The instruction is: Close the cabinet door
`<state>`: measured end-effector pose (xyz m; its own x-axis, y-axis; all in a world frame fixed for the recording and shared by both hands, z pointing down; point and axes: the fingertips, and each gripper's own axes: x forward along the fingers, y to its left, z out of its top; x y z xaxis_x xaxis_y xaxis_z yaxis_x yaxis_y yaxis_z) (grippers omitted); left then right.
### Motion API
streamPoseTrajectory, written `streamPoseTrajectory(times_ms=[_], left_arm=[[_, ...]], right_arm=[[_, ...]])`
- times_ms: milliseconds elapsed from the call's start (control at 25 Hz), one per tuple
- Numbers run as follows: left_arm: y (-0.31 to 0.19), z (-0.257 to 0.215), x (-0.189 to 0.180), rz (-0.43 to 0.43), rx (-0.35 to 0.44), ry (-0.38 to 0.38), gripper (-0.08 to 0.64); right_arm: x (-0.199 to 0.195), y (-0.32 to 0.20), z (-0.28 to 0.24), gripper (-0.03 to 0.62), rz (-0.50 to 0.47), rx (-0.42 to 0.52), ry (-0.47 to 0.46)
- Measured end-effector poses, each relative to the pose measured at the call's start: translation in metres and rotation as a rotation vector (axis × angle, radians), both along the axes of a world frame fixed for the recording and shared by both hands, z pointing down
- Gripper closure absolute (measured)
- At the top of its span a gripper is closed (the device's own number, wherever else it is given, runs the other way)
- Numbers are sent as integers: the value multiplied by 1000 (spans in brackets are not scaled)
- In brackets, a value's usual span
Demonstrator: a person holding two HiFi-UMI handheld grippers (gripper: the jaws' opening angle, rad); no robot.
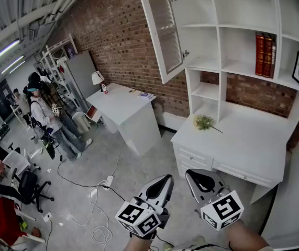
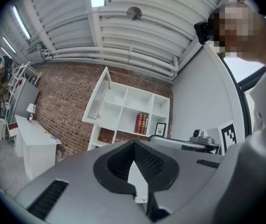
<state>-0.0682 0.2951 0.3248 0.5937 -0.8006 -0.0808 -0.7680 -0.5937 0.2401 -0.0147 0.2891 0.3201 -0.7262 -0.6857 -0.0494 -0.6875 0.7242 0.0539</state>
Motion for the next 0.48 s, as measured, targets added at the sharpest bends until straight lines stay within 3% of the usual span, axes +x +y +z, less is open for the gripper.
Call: streamPoseTrajectory(times_ms=[360, 480], left_arm=[[-10, -4, 19, 6, -4, -12, 549], [-14, -5, 18, -8, 1, -12, 549]], right_arm=[[20, -8, 1, 575, 4, -7, -16], [33, -10, -5, 575, -5, 2, -73]])
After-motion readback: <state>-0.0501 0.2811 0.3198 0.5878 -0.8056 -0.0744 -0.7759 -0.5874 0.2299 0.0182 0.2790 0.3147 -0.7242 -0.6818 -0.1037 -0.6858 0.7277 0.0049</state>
